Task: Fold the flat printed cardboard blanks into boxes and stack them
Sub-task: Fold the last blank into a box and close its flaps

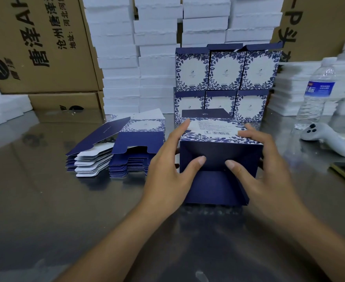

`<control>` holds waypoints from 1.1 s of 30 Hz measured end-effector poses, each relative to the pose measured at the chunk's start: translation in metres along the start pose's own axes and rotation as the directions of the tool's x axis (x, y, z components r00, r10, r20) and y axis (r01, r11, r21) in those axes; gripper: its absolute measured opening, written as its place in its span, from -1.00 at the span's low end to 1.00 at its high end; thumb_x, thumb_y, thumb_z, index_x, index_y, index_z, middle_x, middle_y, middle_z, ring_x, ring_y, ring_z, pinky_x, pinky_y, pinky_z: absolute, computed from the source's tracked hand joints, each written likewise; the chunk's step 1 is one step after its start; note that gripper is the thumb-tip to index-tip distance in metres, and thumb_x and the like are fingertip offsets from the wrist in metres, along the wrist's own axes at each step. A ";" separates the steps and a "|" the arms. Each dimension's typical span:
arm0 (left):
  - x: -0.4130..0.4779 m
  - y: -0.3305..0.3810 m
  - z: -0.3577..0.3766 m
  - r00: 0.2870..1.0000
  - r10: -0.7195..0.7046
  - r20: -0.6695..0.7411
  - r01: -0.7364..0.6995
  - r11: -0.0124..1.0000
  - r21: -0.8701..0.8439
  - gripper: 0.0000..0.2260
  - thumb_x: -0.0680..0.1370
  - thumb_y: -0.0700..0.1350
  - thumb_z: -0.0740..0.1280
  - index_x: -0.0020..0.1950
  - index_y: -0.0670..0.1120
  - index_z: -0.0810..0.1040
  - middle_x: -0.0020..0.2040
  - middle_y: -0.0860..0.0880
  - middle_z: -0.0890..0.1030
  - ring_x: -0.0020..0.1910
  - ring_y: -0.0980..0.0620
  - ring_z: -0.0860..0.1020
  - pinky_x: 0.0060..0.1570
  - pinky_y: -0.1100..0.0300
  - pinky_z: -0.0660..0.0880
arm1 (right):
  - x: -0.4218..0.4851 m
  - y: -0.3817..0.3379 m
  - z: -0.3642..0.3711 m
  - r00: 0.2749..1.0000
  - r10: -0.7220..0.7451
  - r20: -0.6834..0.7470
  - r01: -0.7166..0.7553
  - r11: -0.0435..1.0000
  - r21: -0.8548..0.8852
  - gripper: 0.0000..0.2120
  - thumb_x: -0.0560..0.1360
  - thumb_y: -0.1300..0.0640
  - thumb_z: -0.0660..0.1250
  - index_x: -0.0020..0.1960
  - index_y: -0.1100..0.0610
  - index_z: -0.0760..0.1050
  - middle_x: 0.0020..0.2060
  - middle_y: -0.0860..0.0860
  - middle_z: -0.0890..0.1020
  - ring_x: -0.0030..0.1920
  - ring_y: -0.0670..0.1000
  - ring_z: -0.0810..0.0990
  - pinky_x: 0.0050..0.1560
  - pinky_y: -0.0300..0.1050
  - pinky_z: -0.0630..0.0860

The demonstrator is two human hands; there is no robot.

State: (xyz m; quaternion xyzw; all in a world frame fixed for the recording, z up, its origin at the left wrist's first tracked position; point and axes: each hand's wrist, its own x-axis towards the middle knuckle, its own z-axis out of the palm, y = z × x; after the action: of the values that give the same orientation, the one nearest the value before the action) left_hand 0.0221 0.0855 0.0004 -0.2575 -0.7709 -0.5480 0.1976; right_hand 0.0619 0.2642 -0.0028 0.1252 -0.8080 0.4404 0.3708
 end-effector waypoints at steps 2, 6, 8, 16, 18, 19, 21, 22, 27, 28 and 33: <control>0.000 0.000 0.001 1.000 0.013 -0.012 -0.013 1.000 0.014 -0.41 0.49 -0.05 0.40 0.36 0.41 0.23 0.30 0.36 0.42 0.23 0.38 0.39 0.06 0.62 0.26 | 0.000 0.000 0.000 1.000 -0.002 -0.009 0.002 1.000 -0.008 -0.52 0.43 0.08 0.39 0.17 -0.36 0.30 0.30 -0.43 0.26 0.41 -0.16 0.29 0.32 0.15 0.36; 0.001 0.000 0.001 0.999 0.042 -0.028 -0.041 0.998 0.044 -0.42 0.50 -0.05 0.40 0.37 0.38 0.22 0.29 0.39 0.41 0.21 0.48 0.35 0.05 0.63 0.25 | 0.000 -0.001 0.001 1.000 0.006 -0.022 -0.006 1.000 -0.026 -0.48 0.44 0.15 0.40 0.16 -0.37 0.29 0.31 -0.41 0.28 0.39 -0.17 0.32 0.30 0.15 0.39; 0.001 -0.001 -0.001 0.999 0.034 0.002 -0.034 0.999 0.031 -0.41 0.51 -0.01 0.38 0.40 0.37 0.20 0.31 0.40 0.38 0.24 0.49 0.32 0.08 0.62 0.25 | 0.000 -0.004 0.000 1.000 0.023 -0.006 -0.023 1.000 0.000 -0.55 0.44 0.04 0.37 0.17 -0.37 0.30 0.33 -0.37 0.31 0.38 -0.14 0.35 0.29 0.13 0.40; 0.001 0.009 -0.004 0.994 -0.058 0.098 0.071 0.988 -0.134 -0.58 0.49 0.31 -0.02 0.33 0.50 -0.03 0.41 0.50 0.08 0.34 0.59 0.00 0.16 0.72 -0.04 | 0.005 -0.009 -0.002 0.985 0.140 -0.102 -0.100 0.940 0.325 -0.69 0.59 -0.11 0.02 0.26 -0.11 0.38 0.26 -0.17 0.50 0.25 -0.22 0.47 0.20 -0.29 0.43; 0.002 0.011 -0.005 0.991 -0.097 0.096 0.113 0.977 -0.179 -0.57 0.48 0.31 -0.03 0.35 0.49 -0.01 0.33 0.59 0.09 0.26 0.68 0.01 0.12 0.75 -0.03 | 0.008 -0.011 -0.001 0.973 0.196 -0.122 -0.129 0.899 0.418 -0.74 0.59 0.05 0.04 0.23 -0.06 0.39 0.23 -0.12 0.53 0.20 -0.23 0.51 0.15 -0.33 0.47; 0.002 0.013 -0.006 0.989 -0.116 0.095 0.133 0.971 -0.200 -0.54 0.48 0.32 -0.03 0.38 0.47 0.01 0.29 0.63 0.10 0.23 0.70 0.03 0.11 0.75 -0.01 | 0.010 -0.011 0.000 0.967 0.221 -0.127 -0.147 0.890 0.431 -0.75 0.58 0.11 0.09 0.21 -0.05 0.39 0.20 -0.12 0.54 0.19 -0.22 0.52 0.18 -0.28 0.47; 0.002 0.014 -0.006 0.985 -0.150 0.091 0.168 0.952 -0.255 -0.50 0.47 0.32 -0.01 0.42 0.41 0.09 0.26 0.63 0.15 0.24 0.68 0.08 0.22 0.66 0.05 | 0.011 -0.012 0.002 0.956 0.269 -0.118 -0.198 0.887 0.418 -0.71 0.51 0.07 0.16 0.24 -0.03 0.37 0.19 -0.09 0.54 0.21 -0.15 0.50 0.28 -0.16 0.44; 0.002 0.014 -0.007 0.981 -0.171 0.088 0.189 0.939 -0.288 -0.49 0.46 0.32 -0.01 0.43 0.39 0.13 0.29 0.59 0.18 0.28 0.62 0.12 0.32 0.54 0.08 | 0.011 -0.011 0.003 0.947 0.305 -0.103 -0.241 0.883 0.404 -0.60 0.45 -0.03 0.19 0.28 -0.03 0.34 0.24 -0.07 0.51 0.23 -0.14 0.48 0.30 -0.12 0.41; 0.006 0.015 -0.009 0.966 -0.257 0.028 0.250 0.904 -0.347 -0.59 0.44 0.33 0.00 0.24 0.38 0.39 0.32 0.29 0.43 0.35 0.23 0.36 0.41 0.04 0.27 | 0.008 -0.001 0.003 0.806 0.586 0.084 -0.578 0.746 0.332 0.09 0.03 -0.52 0.23 0.48 -0.15 0.10 0.43 -0.13 0.31 0.39 -0.13 0.31 0.40 -0.01 0.23; 0.007 0.015 -0.008 0.966 -0.259 0.023 0.250 0.902 -0.353 -0.62 0.44 0.33 0.01 0.19 0.39 0.42 0.29 0.28 0.47 0.33 0.20 0.39 0.39 0.01 0.30 | 0.007 0.000 0.003 0.785 0.605 0.135 -0.610 0.715 0.343 0.12 0.00 -0.54 0.24 0.49 -0.16 0.10 0.42 -0.14 0.33 0.39 -0.13 0.33 0.42 0.06 0.24; 0.010 0.010 -0.004 0.917 -0.395 0.055 0.339 0.700 -0.629 -0.72 0.54 0.27 0.06 0.07 0.34 0.53 0.16 0.16 0.61 0.21 0.06 0.55 0.22 -0.15 0.47 | 0.011 0.000 0.003 0.827 0.552 0.107 -0.536 0.716 0.447 -0.24 0.18 -0.32 0.32 0.31 -0.01 0.43 0.20 -0.16 0.56 0.21 -0.22 0.50 0.34 0.02 0.37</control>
State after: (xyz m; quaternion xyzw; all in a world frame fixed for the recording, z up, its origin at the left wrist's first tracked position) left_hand 0.0206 0.0865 0.0146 -0.1263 -0.5707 -0.8111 0.0198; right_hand 0.0530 0.2628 0.0038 -0.0412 -0.6747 0.7097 0.1982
